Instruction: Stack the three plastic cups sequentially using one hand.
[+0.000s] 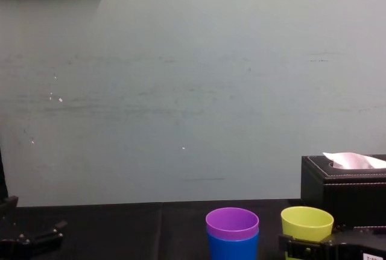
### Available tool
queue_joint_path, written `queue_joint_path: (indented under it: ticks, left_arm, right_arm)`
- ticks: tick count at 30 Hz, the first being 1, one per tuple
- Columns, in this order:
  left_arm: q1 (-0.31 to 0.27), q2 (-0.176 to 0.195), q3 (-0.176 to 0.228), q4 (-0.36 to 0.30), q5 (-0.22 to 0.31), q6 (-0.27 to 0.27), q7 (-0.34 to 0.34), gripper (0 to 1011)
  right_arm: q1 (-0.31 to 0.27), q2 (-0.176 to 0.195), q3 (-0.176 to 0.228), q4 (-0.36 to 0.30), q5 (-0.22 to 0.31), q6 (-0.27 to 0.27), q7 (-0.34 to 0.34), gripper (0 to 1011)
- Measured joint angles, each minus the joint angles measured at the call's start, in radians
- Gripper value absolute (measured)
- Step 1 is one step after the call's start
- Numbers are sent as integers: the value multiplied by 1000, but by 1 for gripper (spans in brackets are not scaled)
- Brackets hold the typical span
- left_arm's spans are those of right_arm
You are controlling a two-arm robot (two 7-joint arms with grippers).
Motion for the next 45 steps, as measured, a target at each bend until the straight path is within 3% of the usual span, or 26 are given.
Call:
queue_joint_path:
  ticks: [15,24,31,39,45]
  left_arm:
    - [0,0,0,0,0,0,0,1011]
    - [0,0,0,0,0,0,0,1011]
    - [0,0,0,0,0,0,0,1011]
    - [0,0,0,0,0,0,0,1011]
    - [0,0,0,0,0,0,0,1011]
  right_arm:
    - [9,-2,-7,10,1,-3,10,984]
    - [8,-1,-7,8,0,-3,8,771]
    - [7,-1,-6,7,0,-3,7,741]
    - [-8,31,-1,-78,-3,23,-6,739]
    - [-4,56,9,-157,11,73,-9,739]
